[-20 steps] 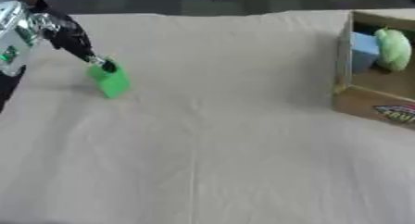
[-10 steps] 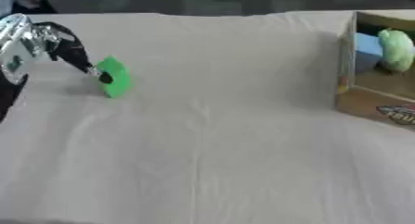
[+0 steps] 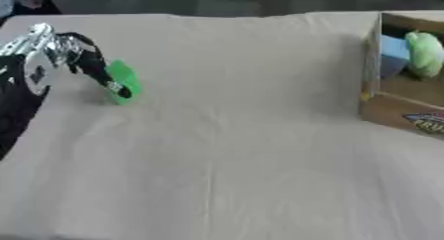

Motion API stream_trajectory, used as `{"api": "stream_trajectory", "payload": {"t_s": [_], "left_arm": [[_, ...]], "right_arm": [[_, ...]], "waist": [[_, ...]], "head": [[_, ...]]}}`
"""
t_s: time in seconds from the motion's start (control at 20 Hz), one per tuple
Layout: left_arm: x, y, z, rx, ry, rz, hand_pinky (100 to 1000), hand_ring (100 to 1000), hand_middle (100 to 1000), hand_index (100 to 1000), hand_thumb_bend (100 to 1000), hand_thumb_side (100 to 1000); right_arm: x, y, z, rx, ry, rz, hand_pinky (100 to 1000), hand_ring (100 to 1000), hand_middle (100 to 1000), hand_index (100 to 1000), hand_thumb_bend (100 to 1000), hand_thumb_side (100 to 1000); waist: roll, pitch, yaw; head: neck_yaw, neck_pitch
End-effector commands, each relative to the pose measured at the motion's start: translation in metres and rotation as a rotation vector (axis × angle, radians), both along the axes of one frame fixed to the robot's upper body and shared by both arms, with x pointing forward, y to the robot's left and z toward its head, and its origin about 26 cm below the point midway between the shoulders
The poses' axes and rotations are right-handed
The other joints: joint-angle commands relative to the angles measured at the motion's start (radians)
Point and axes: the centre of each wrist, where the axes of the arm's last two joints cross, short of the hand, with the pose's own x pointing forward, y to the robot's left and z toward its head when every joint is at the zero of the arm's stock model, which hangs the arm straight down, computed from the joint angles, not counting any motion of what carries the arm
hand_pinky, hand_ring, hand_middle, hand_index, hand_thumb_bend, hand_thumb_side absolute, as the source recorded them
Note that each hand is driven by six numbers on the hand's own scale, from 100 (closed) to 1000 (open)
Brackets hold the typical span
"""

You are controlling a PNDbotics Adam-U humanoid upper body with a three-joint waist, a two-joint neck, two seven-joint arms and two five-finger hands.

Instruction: Pick up the objects with one hand, pass them to the other hand, and then place them into the box on the other side of the table.

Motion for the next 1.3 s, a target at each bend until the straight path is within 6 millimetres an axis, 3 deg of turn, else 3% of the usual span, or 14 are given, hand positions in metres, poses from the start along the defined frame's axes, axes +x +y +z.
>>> {"api": "stream_trajectory", "payload": {"t_s": [0.05,0.3,0.35,0.45,0.75,1.3], "left_arm": [[0.001,0.003,0.014,0.019,-0.010,0.029,864,847,737,727,756,428],[0.001,0.003,0.014,0.026,-0.010,0.028,864,847,737,727,756,428],[0.002,0.003,0.014,0.027,-0.010,0.029,863,844,732,710,657,399],[0.002,0.006,0.012,0.036,-0.025,0.054,861,842,731,711,676,471],[0.003,-0.001,0.011,0.032,-0.073,0.089,855,835,722,699,646,437],[0.004,-0.008,0.010,0.036,-0.049,0.055,850,817,689,628,479,218]], "right_arm": [[-0.001,-0.002,0.009,-0.024,-0.022,-0.009,997,1000,856,978,100,501],[-0.001,-0.002,0.009,-0.024,-0.021,-0.010,997,1000,856,978,100,501],[-0.001,-0.002,0.009,-0.024,-0.020,-0.010,998,1000,865,978,100,503],[-0.002,-0.003,0.007,-0.026,-0.015,-0.009,998,999,866,977,100,503],[-0.002,-0.002,0.005,-0.029,-0.007,-0.003,998,999,866,977,100,505],[-0.002,-0.001,0.006,-0.032,-0.009,0.001,998,1000,867,977,100,506]], "waist": [[-0.001,-0.016,-0.001],[-0.001,-0.016,-0.001],[-0.001,-0.016,-0.001],[-0.002,-0.015,-0.002],[-0.004,-0.012,-0.004],[-0.005,-0.013,-0.001]], "head": [[0.003,0.004],[0.004,0.005],[0.004,0.005],[0.005,0.004],[0.012,0.003],[0.016,0.006]]}}
